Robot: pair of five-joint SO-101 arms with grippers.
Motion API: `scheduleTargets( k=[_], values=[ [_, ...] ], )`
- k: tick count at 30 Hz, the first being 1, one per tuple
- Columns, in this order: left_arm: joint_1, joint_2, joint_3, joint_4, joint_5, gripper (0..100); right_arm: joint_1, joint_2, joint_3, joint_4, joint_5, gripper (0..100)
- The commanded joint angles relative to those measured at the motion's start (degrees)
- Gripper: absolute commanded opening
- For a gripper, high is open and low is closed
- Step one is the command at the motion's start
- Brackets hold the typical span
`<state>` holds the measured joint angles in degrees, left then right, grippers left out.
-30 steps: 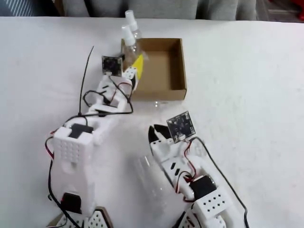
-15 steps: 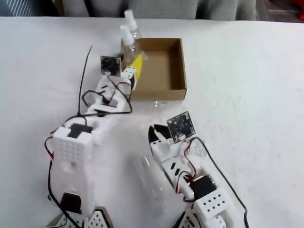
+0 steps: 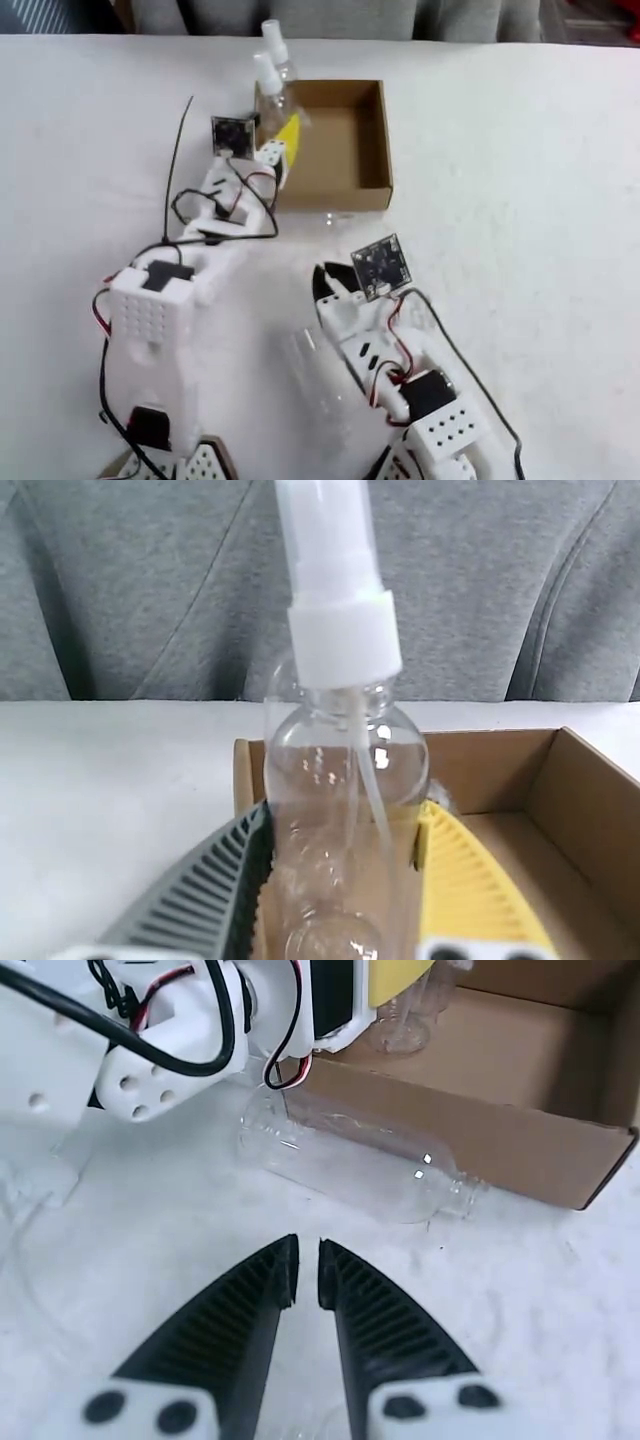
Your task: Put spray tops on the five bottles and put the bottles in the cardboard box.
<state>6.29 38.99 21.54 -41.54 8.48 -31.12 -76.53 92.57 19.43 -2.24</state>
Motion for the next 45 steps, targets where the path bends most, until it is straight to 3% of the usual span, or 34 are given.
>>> scheduleTargets(
  k=[1, 9, 15, 29, 35, 39, 45],
  values=[
    [-1.8, -1.01, -0.35, 0.88, -0.53, 17, 0.4, -0.4, -0.44, -0.4, 0.62, 2.1],
    [-1.89, -2.15, 0.44, 0.97, -0.53, 17, 0.4, -0.4, -0.44, -0.4, 0.62, 2.1],
    [-1.54, -6.02, 5.19, 1.58, -0.35, 30, 0.4, -0.4, -0.44, -0.4, 0.62, 2.1],
    [-1.45, -7.16, 5.27, 4.48, -0.18, 31, 0.48, -0.4, -0.44, -0.4, 0.62, 2.1],
    [-1.27, -14.55, 10.73, 5.01, -0.35, 30, 0.4, -0.4, -0.44, -0.4, 0.62, 2.1],
    [-0.22, -22.11, 15.12, 11.08, -0.53, 30, 0.48, -0.4, -0.44, -0.4, 0.62, 2.1],
    [1.36, -33.01, 19.52, 24.44, -6.42, 30, 0.75, -0.4, -0.44, -0.48, 0.62, 2.1]
  ],
)
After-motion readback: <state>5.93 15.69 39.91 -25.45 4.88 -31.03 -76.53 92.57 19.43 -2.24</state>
